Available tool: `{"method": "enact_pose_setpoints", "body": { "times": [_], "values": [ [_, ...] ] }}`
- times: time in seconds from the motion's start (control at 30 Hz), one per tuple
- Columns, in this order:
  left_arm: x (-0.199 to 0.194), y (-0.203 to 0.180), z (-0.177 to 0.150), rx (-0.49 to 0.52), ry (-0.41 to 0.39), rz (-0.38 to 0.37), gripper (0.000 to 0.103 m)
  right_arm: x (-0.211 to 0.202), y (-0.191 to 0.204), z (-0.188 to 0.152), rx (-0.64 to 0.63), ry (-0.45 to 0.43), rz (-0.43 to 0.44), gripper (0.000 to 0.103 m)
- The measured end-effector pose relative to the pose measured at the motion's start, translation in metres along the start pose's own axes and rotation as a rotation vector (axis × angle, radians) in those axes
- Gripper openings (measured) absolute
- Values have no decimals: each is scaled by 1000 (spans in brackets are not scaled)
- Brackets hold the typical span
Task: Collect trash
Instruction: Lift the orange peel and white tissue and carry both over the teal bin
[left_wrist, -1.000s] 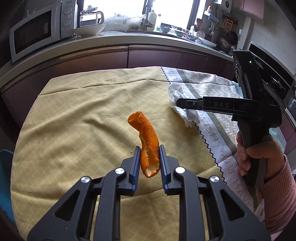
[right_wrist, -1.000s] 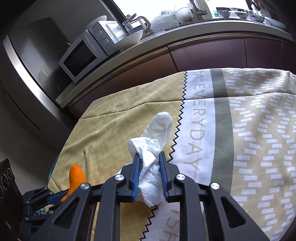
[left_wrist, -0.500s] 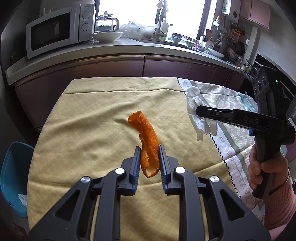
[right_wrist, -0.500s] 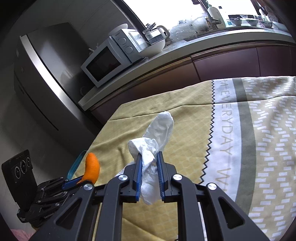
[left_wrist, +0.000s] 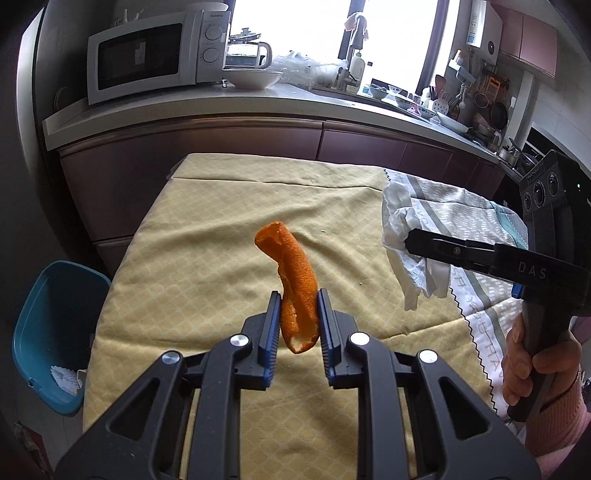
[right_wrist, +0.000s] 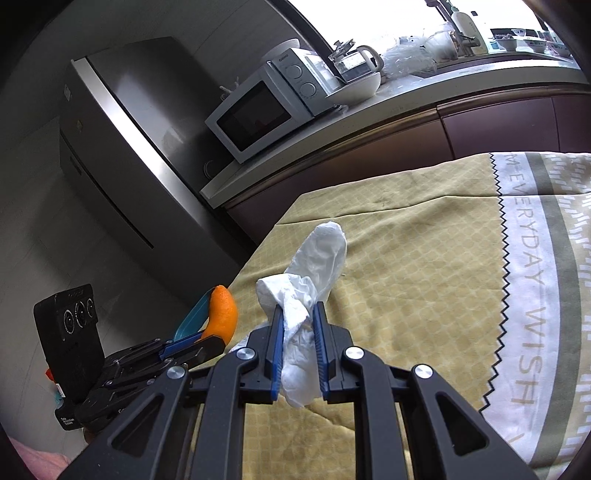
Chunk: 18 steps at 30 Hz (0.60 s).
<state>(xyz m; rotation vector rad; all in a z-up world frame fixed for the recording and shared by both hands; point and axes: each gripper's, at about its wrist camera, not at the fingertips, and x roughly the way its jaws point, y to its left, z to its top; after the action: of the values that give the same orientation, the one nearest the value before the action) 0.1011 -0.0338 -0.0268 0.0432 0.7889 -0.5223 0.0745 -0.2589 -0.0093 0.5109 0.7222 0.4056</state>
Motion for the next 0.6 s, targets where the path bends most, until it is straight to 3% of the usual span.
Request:
{"method": "enact_pose_setpoints", "body": {
  "times": [0.6],
  "values": [
    [-27, 38, -11, -56, -26, 66, 20, 34, 38, -10, -67, 65, 57, 14]
  ]
}}
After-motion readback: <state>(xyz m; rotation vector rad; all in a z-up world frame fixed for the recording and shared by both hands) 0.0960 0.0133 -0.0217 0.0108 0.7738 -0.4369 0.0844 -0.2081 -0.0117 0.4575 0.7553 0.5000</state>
